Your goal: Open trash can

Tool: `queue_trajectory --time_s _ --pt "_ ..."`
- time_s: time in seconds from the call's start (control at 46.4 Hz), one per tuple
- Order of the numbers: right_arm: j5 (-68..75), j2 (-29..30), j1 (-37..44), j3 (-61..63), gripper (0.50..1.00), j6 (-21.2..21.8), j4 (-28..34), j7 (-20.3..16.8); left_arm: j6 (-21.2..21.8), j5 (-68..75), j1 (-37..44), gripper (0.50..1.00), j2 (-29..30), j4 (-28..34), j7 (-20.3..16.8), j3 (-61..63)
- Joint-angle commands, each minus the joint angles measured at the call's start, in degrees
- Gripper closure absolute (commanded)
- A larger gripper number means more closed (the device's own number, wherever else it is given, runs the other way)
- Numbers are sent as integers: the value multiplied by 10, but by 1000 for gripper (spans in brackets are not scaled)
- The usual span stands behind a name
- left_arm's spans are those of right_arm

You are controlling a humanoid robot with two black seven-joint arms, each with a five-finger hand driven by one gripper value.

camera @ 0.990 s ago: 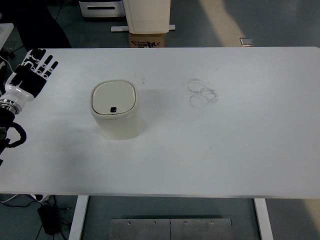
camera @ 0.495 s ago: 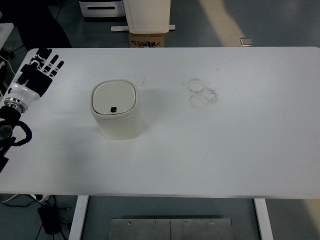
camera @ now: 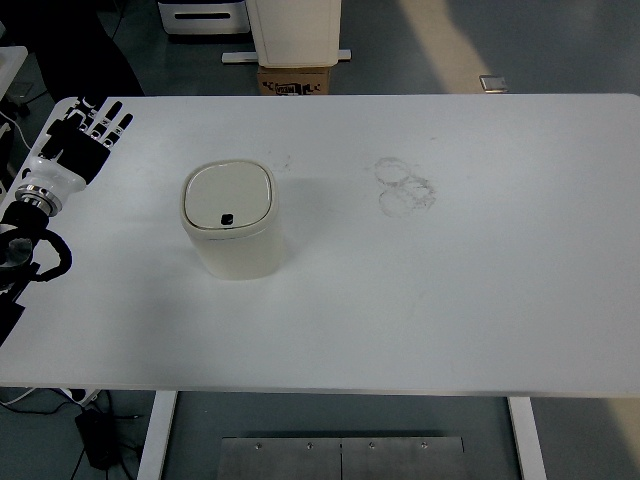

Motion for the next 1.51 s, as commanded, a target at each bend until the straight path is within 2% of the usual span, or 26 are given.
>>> queue_trajectory --time_s 0.0,0.344,0.667,0.926,1.292,1.486 --pt "0 0 0 0 509 0 0 0 0 0 0 500 -1 -1 0 0" --pt "0 0 0 0 509 0 0 0 25 -4 -5 500 -1 -1 -1 1" --pt "0 0 0 0 509 0 0 0 12 5 -10 500 23 -8 1 3" --pt "0 0 0 0 509 0 0 0 17 92 -36 500 49 -43 1 27" --pt "0 0 0 0 509 0 0 0 10 97 -79 500 143 -111 1 91" --pt "0 0 0 0 509 0 0 0 10 125 -96 500 155 -133 0 127"
